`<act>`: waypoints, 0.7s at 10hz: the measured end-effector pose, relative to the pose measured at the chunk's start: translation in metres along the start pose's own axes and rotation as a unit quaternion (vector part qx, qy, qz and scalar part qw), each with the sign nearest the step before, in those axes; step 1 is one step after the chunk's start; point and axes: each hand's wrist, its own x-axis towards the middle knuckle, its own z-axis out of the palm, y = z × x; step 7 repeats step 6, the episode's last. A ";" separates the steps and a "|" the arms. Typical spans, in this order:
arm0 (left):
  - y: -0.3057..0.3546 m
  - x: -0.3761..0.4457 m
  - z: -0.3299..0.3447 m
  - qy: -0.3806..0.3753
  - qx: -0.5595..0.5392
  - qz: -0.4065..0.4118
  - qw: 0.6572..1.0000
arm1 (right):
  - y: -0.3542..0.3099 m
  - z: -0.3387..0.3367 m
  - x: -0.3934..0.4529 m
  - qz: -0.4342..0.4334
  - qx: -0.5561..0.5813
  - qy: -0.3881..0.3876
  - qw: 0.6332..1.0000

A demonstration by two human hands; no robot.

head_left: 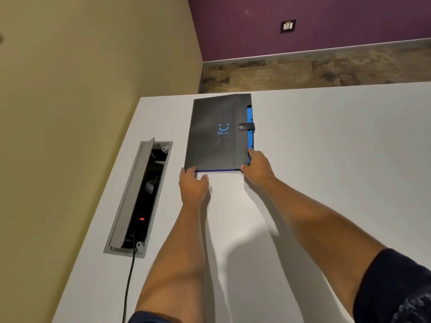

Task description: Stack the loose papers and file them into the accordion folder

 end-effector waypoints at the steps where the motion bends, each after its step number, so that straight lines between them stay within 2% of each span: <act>1: -0.002 0.008 0.000 -0.039 0.111 0.032 0.992 | -0.003 0.005 0.005 -0.031 -0.077 -0.015 0.996; 3: -0.006 0.024 -0.007 -0.094 0.295 0.056 0.949 | -0.001 0.011 0.008 -0.051 -0.227 -0.001 0.973; 4: 0.000 0.023 -0.008 -0.115 0.328 0.053 0.936 | -0.003 0.009 0.006 -0.048 -0.240 -0.010 0.969; 5: 0.006 0.022 -0.008 -0.107 0.363 0.058 0.924 | -0.003 0.001 0.003 -0.063 -0.257 -0.021 0.964; 6: 0.010 0.008 -0.006 -0.070 0.373 0.092 0.921 | -0.002 -0.012 -0.008 -0.077 -0.276 -0.023 0.958; 7: 0.010 0.008 -0.006 -0.070 0.373 0.092 0.921 | -0.002 -0.012 -0.008 -0.077 -0.276 -0.023 0.958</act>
